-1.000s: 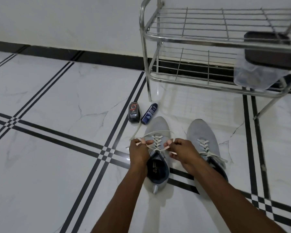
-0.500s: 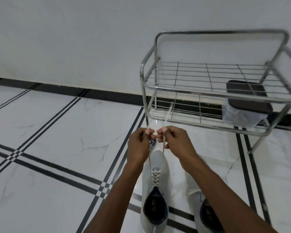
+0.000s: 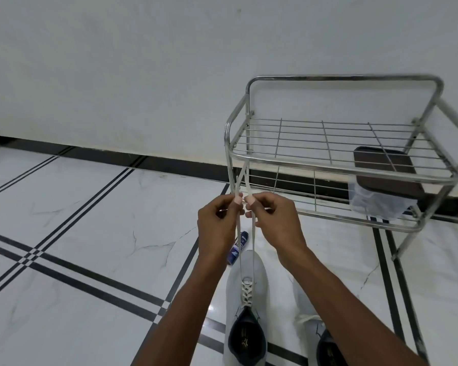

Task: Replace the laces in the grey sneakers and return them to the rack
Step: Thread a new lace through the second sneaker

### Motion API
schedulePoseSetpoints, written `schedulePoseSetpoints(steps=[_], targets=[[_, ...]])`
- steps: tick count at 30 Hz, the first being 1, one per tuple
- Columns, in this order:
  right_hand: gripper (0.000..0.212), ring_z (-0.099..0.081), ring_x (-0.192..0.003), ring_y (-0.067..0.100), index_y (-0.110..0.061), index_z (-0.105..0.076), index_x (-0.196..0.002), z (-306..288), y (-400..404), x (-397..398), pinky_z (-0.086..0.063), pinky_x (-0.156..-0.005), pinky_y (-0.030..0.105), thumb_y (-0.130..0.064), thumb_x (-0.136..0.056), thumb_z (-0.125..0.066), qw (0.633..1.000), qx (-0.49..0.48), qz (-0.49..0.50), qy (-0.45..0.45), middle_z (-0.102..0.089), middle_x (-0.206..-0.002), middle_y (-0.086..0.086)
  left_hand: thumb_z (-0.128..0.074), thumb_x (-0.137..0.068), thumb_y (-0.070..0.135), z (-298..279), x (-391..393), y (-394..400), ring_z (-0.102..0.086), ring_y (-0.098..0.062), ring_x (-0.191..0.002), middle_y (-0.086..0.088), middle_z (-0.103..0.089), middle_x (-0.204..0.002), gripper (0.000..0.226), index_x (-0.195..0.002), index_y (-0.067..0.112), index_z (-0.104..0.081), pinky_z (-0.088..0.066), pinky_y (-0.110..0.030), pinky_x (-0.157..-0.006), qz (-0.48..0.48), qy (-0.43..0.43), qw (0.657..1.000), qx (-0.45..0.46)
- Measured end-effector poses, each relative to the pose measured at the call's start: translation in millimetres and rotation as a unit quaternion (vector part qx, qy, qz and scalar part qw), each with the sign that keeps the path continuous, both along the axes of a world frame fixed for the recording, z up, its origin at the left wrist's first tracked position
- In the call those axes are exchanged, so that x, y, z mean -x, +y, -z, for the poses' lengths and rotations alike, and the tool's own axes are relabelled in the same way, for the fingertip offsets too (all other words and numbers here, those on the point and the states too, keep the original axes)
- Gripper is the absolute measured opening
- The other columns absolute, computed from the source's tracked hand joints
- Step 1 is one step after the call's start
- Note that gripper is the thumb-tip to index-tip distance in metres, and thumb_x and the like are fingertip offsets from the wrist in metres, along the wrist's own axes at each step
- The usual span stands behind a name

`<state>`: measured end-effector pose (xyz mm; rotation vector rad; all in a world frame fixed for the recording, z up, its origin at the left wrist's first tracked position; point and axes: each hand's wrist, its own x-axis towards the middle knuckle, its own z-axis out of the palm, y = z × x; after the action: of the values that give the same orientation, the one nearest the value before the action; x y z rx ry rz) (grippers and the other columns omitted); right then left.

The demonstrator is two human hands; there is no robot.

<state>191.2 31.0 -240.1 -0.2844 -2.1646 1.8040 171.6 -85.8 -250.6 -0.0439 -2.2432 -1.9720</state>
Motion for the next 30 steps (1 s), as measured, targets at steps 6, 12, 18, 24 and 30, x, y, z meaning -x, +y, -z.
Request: schedulePoseSetpoints(steps=[6, 12, 18, 24, 30], targets=[[0.008, -0.074, -0.084, 0.005, -0.027, -0.077, -0.093, -7.1, -1.8, -4.1, -0.061, -0.085, 0.037, -0.024, -0.095, -0.070, 0.998, 0.055, -0.010, 0.000, -0.078, -0.085, -0.008, -0.068, -0.098, 0.034, -5.0, -0.9, -1.9, -0.074, -0.018, -0.098, 0.005, -0.079, -0.098, 0.019, -0.110, 0.023, -0.078, -0.060, -0.046, -0.094, -0.004, 0.002, 1.000, -0.028], [0.010, -0.074, -0.084, 0.000, -0.025, -0.077, -0.099, -8.3, -6.6, -6.4, -0.060, -0.079, 0.028, -0.030, -0.091, -0.074, 0.993, 0.113, 0.003, -0.016, -0.078, -0.086, -0.011, -0.069, -0.098, 0.030, -9.0, -2.3, -2.0, -0.073, -0.015, -0.101, 0.004, -0.078, -0.101, 0.018, -0.111, 0.021, -0.078, -0.059, -0.041, -0.097, 0.003, -0.004, 0.998, -0.059], [0.016, -0.073, -0.085, 0.001, -0.022, -0.079, -0.104, -9.0, -3.2, -8.2, -0.060, -0.080, 0.027, -0.030, -0.090, -0.075, 0.990, 0.137, 0.009, -0.020, -0.079, -0.090, -0.010, -0.070, -0.097, 0.030, -10.4, -2.8, 5.2, -0.072, -0.011, -0.100, 0.005, -0.078, -0.103, 0.021, -0.113, 0.020, -0.078, -0.059, -0.033, -0.094, -0.001, -0.018, 0.997, -0.075], [0.017, -0.073, -0.088, 0.004, -0.024, -0.079, -0.106, -7.2, -2.2, -9.1, -0.059, -0.075, 0.024, -0.030, -0.091, -0.075, 0.990, 0.140, 0.006, -0.028, -0.079, -0.093, -0.011, -0.070, -0.096, 0.030, -11.4, -3.3, 7.1, -0.072, -0.009, -0.101, 0.005, -0.078, -0.105, 0.022, -0.114, 0.020, -0.077, -0.057, -0.016, -0.082, 0.003, -0.016, 0.997, -0.081], [0.006, -0.072, -0.091, 0.010, -0.028, -0.079, -0.095, -9.4, -3.6, -9.7, -0.058, -0.077, 0.027, -0.028, -0.092, -0.074, 0.989, 0.142, 0.007, -0.037, -0.077, -0.089, -0.011, -0.070, -0.096, 0.029, -14.1, -4.5, 8.3, -0.070, -0.002, -0.099, 0.005, -0.078, -0.106, 0.023, -0.115, 0.018, -0.077, -0.052, -0.005, -0.071, 0.011, -0.015, 0.996, -0.092]])
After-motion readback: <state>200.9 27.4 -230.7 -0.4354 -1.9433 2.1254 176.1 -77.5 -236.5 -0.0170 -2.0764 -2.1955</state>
